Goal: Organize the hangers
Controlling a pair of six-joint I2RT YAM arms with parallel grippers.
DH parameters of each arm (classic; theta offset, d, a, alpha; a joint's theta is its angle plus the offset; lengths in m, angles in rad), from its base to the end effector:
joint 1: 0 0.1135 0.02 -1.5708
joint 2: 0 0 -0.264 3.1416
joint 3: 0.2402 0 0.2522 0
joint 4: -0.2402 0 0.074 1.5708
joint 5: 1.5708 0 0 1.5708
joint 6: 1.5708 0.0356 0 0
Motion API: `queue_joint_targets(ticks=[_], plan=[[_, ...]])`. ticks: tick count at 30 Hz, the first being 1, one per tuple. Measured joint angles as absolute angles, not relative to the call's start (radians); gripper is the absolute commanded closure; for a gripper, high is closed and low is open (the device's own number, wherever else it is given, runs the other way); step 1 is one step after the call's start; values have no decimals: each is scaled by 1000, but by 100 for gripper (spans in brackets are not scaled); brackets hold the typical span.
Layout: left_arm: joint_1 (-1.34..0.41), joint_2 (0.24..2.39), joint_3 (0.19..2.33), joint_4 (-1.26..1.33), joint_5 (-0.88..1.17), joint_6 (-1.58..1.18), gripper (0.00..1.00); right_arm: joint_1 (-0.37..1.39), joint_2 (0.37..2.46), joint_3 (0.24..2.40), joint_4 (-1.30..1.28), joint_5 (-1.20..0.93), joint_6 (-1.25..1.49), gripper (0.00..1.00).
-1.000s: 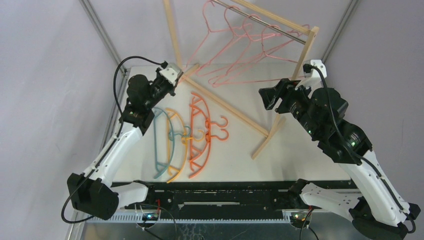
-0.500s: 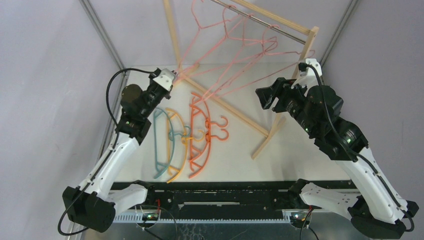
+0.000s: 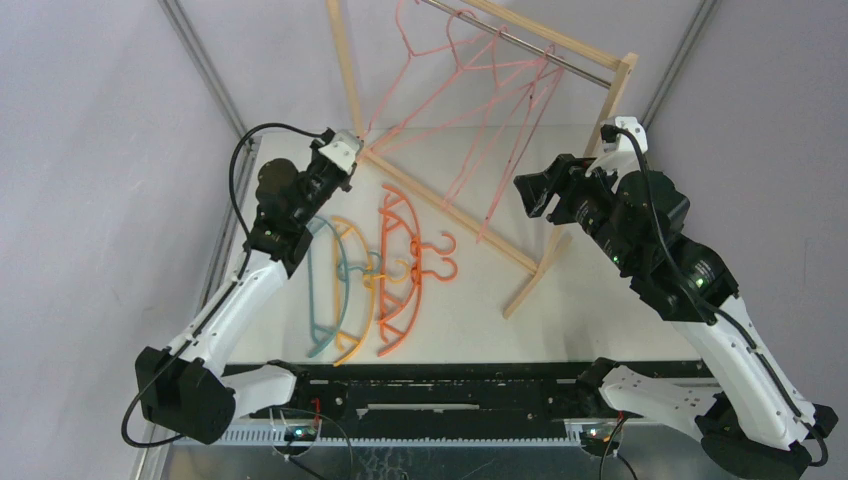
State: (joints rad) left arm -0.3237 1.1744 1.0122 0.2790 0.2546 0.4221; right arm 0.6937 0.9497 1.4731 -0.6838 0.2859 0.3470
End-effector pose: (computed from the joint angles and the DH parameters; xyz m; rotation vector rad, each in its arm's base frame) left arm 0.2600 -0.0967 0.3893 0.7195 1.2688 -0.1047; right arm 0.1258 0.0916 0.4853 -0.0901 1.7504 0.5190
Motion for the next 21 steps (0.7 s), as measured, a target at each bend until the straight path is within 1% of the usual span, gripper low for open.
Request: queue_joint_targets(ticks=[11, 21], plan=[[-338, 1079, 1010, 305, 216, 427, 100, 687, 947, 1472, -684, 281, 350, 31], [-338, 1140, 1010, 324, 216, 422, 100, 682, 953, 1472, -684, 278, 358, 31]])
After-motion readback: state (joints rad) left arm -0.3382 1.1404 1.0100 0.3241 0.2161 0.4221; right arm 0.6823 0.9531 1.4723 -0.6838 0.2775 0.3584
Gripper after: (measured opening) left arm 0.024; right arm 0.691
